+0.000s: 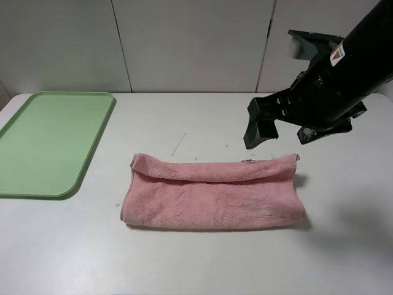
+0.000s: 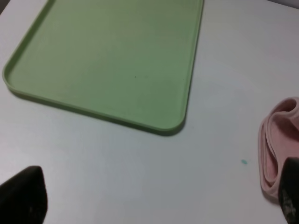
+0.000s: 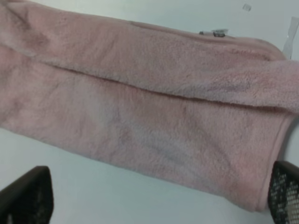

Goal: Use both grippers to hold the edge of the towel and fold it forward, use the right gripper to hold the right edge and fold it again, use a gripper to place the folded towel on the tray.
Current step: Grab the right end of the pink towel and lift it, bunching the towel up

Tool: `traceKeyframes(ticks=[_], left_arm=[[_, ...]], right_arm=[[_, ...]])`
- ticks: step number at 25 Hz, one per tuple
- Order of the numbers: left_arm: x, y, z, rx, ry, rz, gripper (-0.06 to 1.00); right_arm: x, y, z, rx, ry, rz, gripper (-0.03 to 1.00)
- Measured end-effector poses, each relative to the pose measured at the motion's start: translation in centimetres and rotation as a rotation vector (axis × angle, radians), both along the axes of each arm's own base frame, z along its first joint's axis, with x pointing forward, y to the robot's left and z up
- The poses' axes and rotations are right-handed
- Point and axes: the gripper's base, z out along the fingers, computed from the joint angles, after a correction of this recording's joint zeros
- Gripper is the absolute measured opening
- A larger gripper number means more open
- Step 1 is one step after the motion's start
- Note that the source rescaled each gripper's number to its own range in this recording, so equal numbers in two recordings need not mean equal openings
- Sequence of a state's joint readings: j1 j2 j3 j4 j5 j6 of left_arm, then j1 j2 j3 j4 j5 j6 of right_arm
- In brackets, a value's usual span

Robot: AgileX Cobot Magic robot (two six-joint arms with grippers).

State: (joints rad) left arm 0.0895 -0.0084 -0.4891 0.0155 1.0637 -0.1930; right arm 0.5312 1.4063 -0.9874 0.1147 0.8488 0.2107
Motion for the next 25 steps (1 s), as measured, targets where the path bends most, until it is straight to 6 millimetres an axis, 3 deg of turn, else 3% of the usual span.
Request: traceKeyframes(ticks=[20,25], left_arm=[[0.0,0.0,0.0,0.0,-0.004,0.0,1.0],[0.0,0.0,0.0,0.0,-0.004,0.0,1.0]], right_arm=[[3.5,0.5,-8.5,-0.253,0.147,0.007,1.0],[4.6,-0.5,-10.1,-0.257,0.176,-0.04,1.0]])
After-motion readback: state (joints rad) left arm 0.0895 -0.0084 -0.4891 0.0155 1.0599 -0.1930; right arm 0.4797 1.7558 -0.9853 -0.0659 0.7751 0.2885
